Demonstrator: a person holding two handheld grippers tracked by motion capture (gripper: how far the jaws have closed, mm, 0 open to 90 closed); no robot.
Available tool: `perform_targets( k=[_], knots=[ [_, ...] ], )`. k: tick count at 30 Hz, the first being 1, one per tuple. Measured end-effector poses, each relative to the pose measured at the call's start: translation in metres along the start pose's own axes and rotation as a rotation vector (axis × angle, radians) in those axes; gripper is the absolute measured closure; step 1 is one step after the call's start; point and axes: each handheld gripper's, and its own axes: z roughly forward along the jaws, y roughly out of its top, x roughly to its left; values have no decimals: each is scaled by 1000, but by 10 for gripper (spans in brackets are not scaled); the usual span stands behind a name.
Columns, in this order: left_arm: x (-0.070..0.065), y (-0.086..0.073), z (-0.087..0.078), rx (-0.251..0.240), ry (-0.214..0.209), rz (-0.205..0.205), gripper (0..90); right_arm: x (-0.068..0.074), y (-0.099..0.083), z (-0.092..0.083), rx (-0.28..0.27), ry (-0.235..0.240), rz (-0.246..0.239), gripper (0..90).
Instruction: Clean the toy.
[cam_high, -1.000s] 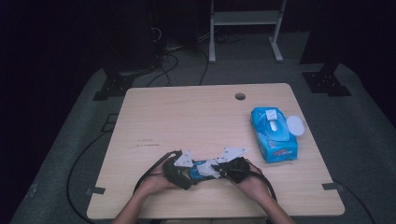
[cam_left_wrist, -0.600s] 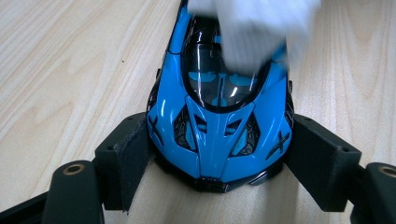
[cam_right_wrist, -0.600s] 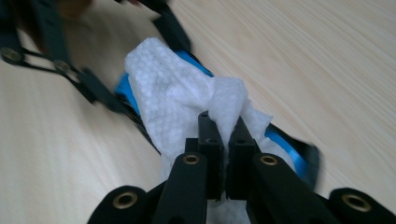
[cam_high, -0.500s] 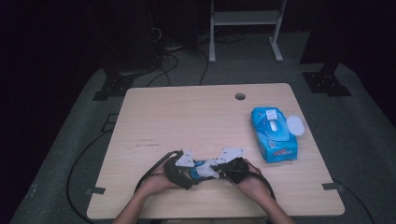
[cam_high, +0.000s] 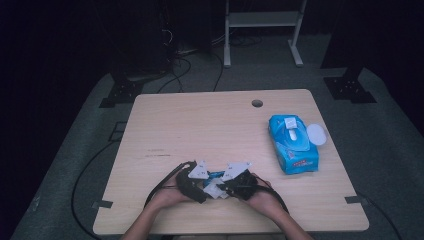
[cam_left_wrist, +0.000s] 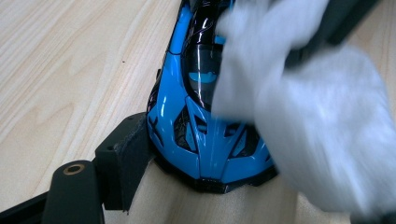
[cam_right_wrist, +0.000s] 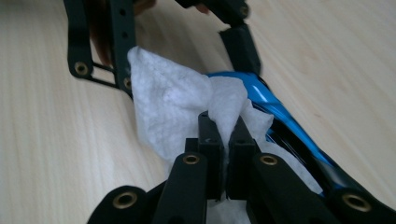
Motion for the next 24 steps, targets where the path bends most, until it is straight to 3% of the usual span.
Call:
perform_targets(
  k=[2, 6, 8, 14, 16, 19, 21, 24],
  knots=[
    [0, 0, 0, -5, 0, -2, 250, -6, 0, -2, 3, 28, 11, 871],
    [-1, 1, 1, -5, 2, -2, 251, -17, -3, -13, 7, 16, 54, 870],
    [-1, 2, 1, 1, 2, 2, 251, -16, -1, -10, 10, 16, 51, 870],
    [-1, 1, 1, -3, 5, -1, 250, -8, 17, 17, 32, 75, 20, 870],
    [-1, 1, 1, -4, 4, 0, 251, -12, 20, 17, 44, 94, 26, 871],
    [-1, 1, 2, -7, 2, 1, 251, -20, 17, 9, 37, 63, 62, 871],
    [-1, 2, 2, -5, 4, -1, 251, -25, 14, 6, 32, 70, 89, 872],
    [-1, 3, 2, 1, 5, 1, 250, -18, 19, 11, 50, 87, 65, 871]
  ],
)
